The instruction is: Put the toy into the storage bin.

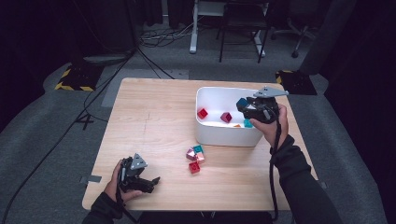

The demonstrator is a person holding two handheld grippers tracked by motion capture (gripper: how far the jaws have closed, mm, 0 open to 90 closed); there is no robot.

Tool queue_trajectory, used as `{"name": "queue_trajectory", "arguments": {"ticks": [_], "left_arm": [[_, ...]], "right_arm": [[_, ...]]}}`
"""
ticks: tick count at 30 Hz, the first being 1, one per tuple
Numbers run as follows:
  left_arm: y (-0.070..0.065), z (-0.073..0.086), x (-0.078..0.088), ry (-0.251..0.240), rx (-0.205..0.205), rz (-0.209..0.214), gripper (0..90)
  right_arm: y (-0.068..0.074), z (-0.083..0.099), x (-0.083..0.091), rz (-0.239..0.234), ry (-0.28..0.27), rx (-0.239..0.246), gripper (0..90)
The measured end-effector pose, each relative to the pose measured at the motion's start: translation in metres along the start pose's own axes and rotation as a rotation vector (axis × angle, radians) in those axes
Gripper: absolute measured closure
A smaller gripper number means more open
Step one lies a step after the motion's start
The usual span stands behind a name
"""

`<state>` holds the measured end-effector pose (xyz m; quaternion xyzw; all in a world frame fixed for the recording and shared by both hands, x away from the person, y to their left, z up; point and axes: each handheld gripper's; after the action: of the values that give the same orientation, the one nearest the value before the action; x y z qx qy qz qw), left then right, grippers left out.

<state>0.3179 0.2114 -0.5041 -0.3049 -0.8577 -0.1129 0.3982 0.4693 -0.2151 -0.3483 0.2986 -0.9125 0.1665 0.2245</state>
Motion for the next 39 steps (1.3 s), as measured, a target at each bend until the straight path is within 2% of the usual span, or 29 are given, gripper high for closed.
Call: {"name": "queue_trajectory", "arguments": {"ticks": [7, 9, 16, 21, 27, 31, 39], "left_arm": [[0.0, 0.0, 0.0, -0.001, 0.0, 0.0, 0.6], [0.0, 0.0, 0.0, -0.001, 0.0, 0.001, 0.6], [0.0, 0.0, 0.0, 0.0, 0.0, 0.0, 0.6], [0.0, 0.0, 0.0, 0.001, 0.0, 0.001, 0.6], [0.0, 0.0, 0.0, 0.002, 0.0, 0.0, 0.6], [0.0, 0.0, 0.0, 0.001, 0.0, 0.001, 0.6], [0.0, 0.0, 0.0, 0.001, 0.0, -0.001, 0.6]], "right_arm": [[-0.003, 0.003, -0.003, 0.009, 0.02, -0.018, 47.3], [-0.004, 0.003, -0.003, 0.009, 0.016, -0.032, 44.4], [-0.006, 0.005, 0.004, 0.0, 0.003, -0.038, 43.6], [-0.005, 0.005, 0.016, -0.012, -0.023, -0.038, 42.9], [0.001, 0.007, 0.036, -0.037, -0.06, -0.004, 41.3], [0.006, 0.012, 0.048, -0.049, -0.071, 0.027, 40.4], [0.012, 0.029, 0.072, -0.082, -0.126, 0.044, 36.3]]}}
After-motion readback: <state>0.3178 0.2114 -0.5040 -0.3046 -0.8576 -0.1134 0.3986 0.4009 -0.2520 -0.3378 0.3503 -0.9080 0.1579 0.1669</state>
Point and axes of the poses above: each handheld gripper's, and its own axes: x roughly backward along the jaws, z roughly out of its underside, y roughly to its left, and after that the axes turned 3 degrees about x, right-handed
